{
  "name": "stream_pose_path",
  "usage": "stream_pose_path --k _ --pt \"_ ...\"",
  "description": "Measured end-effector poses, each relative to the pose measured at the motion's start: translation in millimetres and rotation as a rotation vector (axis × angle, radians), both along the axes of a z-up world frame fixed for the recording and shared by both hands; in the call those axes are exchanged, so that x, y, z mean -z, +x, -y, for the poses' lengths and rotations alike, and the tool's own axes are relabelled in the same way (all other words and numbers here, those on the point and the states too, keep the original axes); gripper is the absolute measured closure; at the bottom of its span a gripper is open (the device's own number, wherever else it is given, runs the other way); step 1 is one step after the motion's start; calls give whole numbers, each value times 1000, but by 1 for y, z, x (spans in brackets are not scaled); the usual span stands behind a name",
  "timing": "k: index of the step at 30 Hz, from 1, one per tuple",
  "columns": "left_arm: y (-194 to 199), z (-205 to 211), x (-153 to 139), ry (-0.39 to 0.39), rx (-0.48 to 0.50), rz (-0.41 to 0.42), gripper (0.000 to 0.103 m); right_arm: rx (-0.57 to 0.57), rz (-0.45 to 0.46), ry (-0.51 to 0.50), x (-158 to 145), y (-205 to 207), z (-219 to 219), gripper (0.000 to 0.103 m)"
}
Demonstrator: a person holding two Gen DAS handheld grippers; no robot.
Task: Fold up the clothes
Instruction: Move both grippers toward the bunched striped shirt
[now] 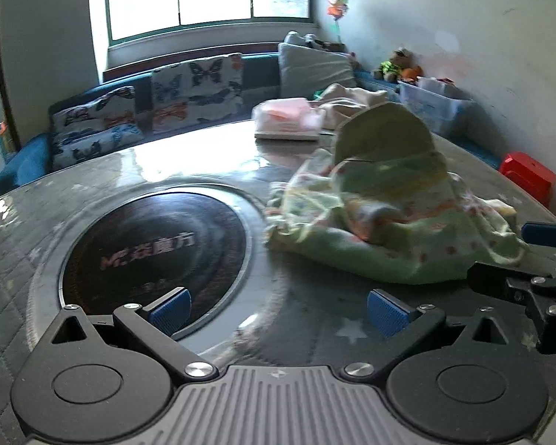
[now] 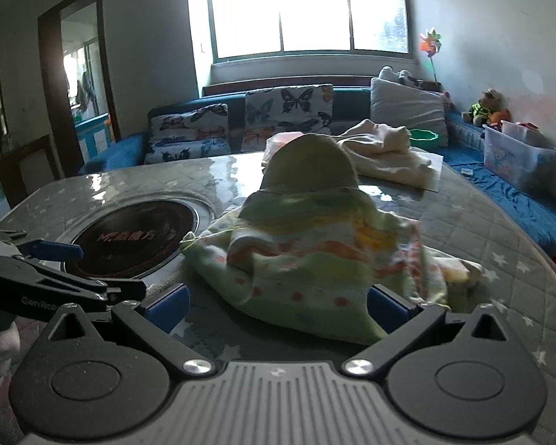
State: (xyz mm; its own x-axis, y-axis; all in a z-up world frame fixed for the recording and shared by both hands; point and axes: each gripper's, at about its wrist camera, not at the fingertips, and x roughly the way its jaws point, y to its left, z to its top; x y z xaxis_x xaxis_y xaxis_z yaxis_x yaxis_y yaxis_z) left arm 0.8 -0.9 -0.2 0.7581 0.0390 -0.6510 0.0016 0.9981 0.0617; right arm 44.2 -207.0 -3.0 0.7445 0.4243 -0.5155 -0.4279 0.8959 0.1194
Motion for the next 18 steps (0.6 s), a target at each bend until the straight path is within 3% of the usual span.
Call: stream_pose_path --k 5,18 --pt "6 7 2 -14 12 -19 0 -2 -14 19 0 -1 11 0" --pt "21 3 -6 -36 15 -27 0 33 -28 -47 0 11 15 0"
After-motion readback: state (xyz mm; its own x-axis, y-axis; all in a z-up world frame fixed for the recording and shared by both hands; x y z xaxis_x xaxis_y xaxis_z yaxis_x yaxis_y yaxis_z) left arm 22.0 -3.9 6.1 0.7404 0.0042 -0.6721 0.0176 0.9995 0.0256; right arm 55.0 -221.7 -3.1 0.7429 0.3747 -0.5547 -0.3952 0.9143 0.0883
